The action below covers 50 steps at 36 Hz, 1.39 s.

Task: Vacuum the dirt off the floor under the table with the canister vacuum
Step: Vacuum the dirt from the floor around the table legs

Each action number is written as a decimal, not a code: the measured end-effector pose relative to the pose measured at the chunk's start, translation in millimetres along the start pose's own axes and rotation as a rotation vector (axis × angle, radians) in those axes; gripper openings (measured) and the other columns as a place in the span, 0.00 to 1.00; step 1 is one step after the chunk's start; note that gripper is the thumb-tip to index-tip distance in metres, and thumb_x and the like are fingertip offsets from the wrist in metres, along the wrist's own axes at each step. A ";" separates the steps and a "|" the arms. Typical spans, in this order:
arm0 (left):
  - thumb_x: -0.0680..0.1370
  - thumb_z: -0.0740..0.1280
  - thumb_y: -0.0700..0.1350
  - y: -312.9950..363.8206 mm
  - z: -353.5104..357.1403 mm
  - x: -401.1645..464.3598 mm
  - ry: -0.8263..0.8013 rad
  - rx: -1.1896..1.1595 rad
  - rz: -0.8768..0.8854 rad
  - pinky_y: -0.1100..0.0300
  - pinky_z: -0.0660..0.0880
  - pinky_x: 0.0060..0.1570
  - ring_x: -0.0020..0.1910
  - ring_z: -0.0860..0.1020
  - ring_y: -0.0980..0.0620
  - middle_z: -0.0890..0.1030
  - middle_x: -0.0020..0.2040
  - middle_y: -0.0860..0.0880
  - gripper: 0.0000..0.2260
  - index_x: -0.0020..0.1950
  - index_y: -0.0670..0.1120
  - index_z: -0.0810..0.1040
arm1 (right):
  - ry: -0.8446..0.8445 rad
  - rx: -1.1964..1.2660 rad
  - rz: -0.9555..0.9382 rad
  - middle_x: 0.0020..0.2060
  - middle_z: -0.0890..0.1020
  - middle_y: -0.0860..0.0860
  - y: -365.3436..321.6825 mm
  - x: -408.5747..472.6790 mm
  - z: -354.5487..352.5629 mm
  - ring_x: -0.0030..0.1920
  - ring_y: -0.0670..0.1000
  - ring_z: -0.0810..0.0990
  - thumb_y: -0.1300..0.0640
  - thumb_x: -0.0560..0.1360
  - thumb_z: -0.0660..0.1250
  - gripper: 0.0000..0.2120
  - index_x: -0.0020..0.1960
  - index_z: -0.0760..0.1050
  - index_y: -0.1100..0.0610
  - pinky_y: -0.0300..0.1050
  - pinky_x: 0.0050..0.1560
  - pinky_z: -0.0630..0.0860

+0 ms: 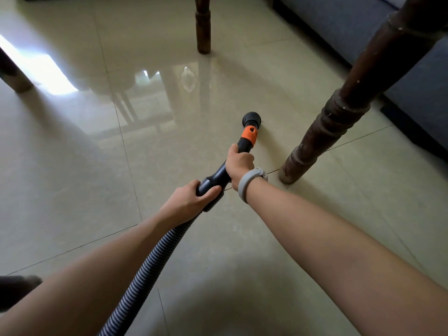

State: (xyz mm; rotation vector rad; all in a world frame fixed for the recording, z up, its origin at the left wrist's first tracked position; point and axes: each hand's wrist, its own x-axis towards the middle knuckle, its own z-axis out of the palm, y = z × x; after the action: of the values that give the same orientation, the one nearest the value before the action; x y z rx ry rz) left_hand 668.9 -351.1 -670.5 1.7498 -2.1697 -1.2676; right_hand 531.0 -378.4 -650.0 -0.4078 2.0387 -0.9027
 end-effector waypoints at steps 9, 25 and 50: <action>0.76 0.60 0.63 27.9 12.2 15.4 -0.047 0.007 0.028 0.62 0.67 0.31 0.35 0.74 0.54 0.75 0.37 0.52 0.20 0.47 0.46 0.70 | 0.083 0.008 0.023 0.56 0.78 0.59 -2.5 22.7 -23.6 0.55 0.60 0.78 0.41 0.80 0.51 0.27 0.66 0.67 0.62 0.53 0.59 0.73; 0.78 0.60 0.61 19.9 -3.1 13.5 0.021 -0.043 0.028 0.59 0.71 0.33 0.35 0.75 0.53 0.76 0.38 0.50 0.18 0.47 0.45 0.70 | -0.117 0.306 0.051 0.49 0.73 0.55 -7.9 30.1 -17.3 0.50 0.57 0.75 0.46 0.80 0.56 0.21 0.66 0.65 0.60 0.53 0.47 0.77; 0.75 0.66 0.61 -13.8 -9.2 -21.8 -0.376 -0.036 0.071 0.62 0.77 0.38 0.34 0.78 0.56 0.80 0.38 0.53 0.14 0.48 0.51 0.77 | 0.132 0.271 0.178 0.51 0.80 0.58 52.5 -11.5 -9.3 0.50 0.61 0.81 0.39 0.78 0.54 0.24 0.55 0.66 0.60 0.56 0.56 0.77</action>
State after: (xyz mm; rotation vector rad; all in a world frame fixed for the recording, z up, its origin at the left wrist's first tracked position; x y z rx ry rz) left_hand 692.0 -337.8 -664.1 1.5028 -2.3500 -1.7226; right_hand 532.4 -331.6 -677.9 -0.0186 1.9973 -1.0994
